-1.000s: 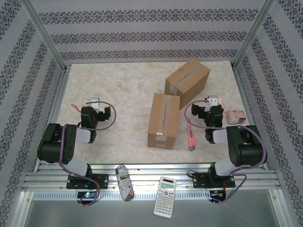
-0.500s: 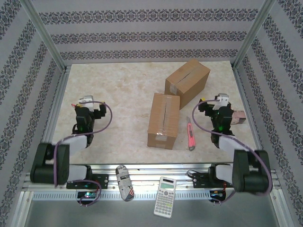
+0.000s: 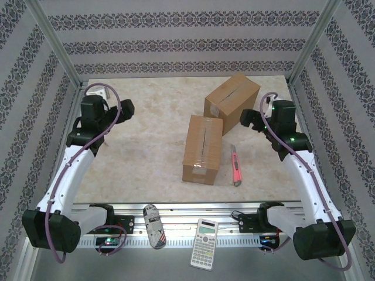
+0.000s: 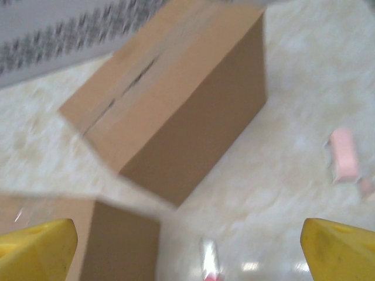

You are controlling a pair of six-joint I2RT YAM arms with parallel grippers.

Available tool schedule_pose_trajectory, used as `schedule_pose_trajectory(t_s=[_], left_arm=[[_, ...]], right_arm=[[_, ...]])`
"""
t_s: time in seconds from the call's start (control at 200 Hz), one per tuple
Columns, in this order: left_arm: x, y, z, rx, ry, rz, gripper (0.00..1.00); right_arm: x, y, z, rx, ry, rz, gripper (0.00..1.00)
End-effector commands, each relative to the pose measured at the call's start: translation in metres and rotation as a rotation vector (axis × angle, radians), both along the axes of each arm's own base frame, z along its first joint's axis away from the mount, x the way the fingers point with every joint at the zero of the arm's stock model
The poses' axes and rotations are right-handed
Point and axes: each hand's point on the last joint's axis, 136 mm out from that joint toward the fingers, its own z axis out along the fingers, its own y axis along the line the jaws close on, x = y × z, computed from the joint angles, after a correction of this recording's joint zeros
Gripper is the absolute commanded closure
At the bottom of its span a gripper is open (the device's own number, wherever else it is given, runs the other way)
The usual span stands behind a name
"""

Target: Unpack the express box

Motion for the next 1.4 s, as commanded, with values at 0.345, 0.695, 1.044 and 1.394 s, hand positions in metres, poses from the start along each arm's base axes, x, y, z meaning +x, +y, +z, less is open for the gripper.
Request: schedule_pose_trajectory(t_s=[0.345,0.695,1.044,1.394], left_arm=[[-0.089,-0.161,-0.035,-0.179,0.316,-0.482,0.0],[-0.112,-0.232,-0.075,-0.256,0.393,-0.643,0.0],[-0.121,-0.25,-0.089,-0.253,0.421,-0.669,0.0],[-0.121,-0.239,-0.092,-0.212,0.416,-0.629,0.0]], right_arm=[[-0.027,0.109,-0.055,0.248,0.284,0.198,0.02],[-0.004,0.15,-0.069,0.227,0.321,0.268,0.02],[0.011,0.206,-0.067,0.256,0.34,0.412,0.02],[0.03,0.252,-0.064,0.286,0.369,0.533,0.03]])
